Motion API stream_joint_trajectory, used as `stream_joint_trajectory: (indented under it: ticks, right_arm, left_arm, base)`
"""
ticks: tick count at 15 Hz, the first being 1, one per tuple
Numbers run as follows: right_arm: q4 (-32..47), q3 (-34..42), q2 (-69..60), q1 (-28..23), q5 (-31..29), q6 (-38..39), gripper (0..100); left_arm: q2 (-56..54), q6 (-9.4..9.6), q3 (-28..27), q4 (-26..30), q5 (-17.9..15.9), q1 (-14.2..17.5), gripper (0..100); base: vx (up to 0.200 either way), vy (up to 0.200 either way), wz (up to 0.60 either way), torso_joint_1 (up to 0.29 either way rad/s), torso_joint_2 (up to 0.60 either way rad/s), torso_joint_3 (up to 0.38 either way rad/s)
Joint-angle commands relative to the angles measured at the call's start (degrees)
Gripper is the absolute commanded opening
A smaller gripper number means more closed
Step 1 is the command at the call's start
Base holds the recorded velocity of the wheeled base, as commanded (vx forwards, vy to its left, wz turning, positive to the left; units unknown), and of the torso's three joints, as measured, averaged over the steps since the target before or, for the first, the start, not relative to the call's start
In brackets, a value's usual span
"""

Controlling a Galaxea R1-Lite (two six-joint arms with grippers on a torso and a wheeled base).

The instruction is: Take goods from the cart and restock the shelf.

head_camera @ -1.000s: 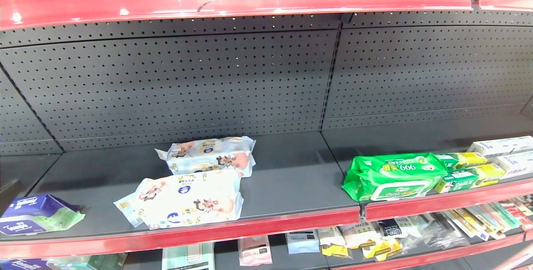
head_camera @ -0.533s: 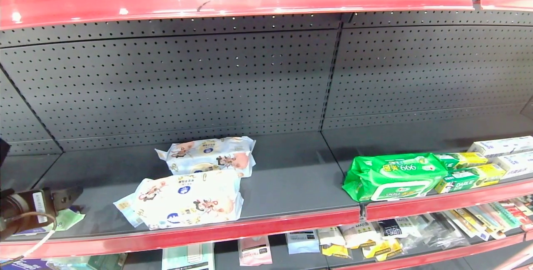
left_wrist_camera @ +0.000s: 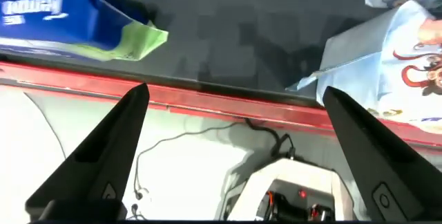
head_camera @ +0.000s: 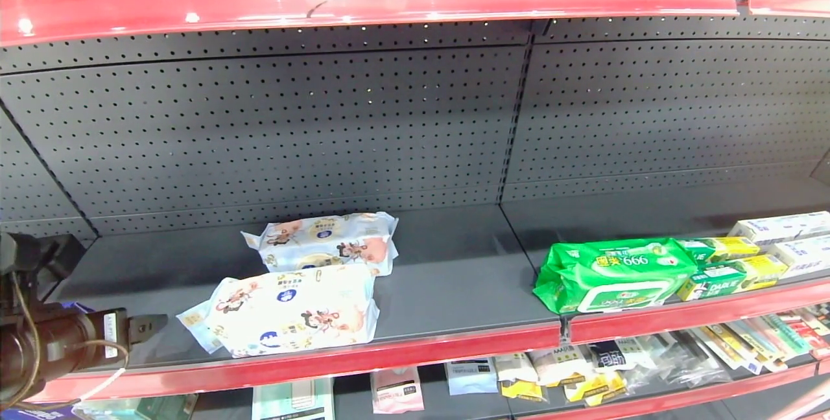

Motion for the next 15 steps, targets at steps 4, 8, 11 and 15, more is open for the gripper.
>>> stream_joint_trajectory:
  ticks: [4,8,11,15]
  right_arm:
    - [-0.01,0.00,-0.02,0.04,-0.01,0.03,100]
    - [-0.01,0.00,-0.02,0.04,-0.01,0.03,100]
    - [-0.01,0.00,-0.02,0.04,-0.01,0.03,100]
    - [-0.01,0.00,-0.02,0.04,-0.01,-0.06,100]
  left_arm:
    - [9.40,-0.02,-0.13,-6.59,-0.44,-0.55,100]
    - [11.59,0.07,-0.04,-8.08,-0.62,-2.92,100]
    - [13.26,-0.02,-0.31,-8.26,-0.62,-3.36,100]
    - [14.23,-0.02,-0.83,-10.01,-1.41,-4.77,100]
  base:
    - [0.000,0.000,0.00,0.000,0.00,0.000]
    - [0.000,0.000,0.00,0.000,0.00,0.000]
    - [0.000,0.000,0.00,0.000,0.00,0.000]
    - [0.000,0.000,0.00,0.000,0.00,0.000]
